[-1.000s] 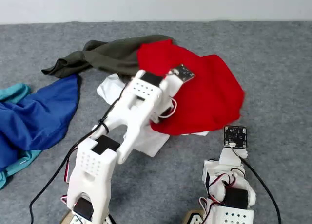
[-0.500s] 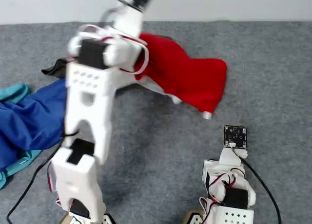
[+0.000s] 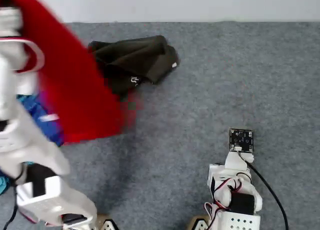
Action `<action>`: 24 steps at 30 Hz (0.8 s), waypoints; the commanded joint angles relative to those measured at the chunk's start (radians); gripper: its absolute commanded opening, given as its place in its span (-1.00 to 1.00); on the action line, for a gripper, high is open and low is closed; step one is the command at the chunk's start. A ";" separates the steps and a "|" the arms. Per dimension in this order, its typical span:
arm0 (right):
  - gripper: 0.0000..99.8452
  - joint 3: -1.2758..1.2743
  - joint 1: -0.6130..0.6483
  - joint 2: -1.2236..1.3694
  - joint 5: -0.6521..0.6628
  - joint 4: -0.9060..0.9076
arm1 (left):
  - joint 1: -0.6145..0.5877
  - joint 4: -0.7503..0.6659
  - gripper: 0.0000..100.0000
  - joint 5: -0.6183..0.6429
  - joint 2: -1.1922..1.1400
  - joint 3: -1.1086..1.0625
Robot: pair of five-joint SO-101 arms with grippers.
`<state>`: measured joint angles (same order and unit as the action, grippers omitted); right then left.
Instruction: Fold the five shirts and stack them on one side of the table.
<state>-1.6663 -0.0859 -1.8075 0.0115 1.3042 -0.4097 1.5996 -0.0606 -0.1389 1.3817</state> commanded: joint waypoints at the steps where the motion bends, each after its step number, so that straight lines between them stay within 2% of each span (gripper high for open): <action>1: -0.98 -0.017 -0.010 -0.007 -0.009 0.004 | -0.176 -0.063 -0.97 -0.008 0.044 -0.001; 6: -0.98 -0.017 -0.010 -0.007 -0.009 0.004 | -0.308 -0.089 -0.97 -0.078 0.044 -0.159; 9: -0.98 -0.017 -0.010 -0.007 -0.009 0.004 | -0.334 -0.089 -0.97 -0.126 0.044 -0.289; 12: -0.98 -0.017 -0.010 -0.007 -0.009 0.004 | -0.333 -0.083 -0.96 -0.227 0.051 -0.395; 15: -0.98 -0.017 -0.010 -0.007 -0.009 0.004 | -0.330 -0.081 -0.80 -0.301 0.055 -0.469; 19: -0.98 -0.017 -0.010 -0.007 -0.009 0.004 | -0.333 -0.069 -0.47 -0.305 0.057 -0.504; 24: -0.98 -0.017 -0.010 -0.007 -0.009 0.004 | -0.301 -0.032 -0.42 -0.307 0.058 -0.417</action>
<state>-1.6663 -0.0859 -1.8075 0.0115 1.3042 -0.7350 1.5551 -0.3583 -0.1327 0.8984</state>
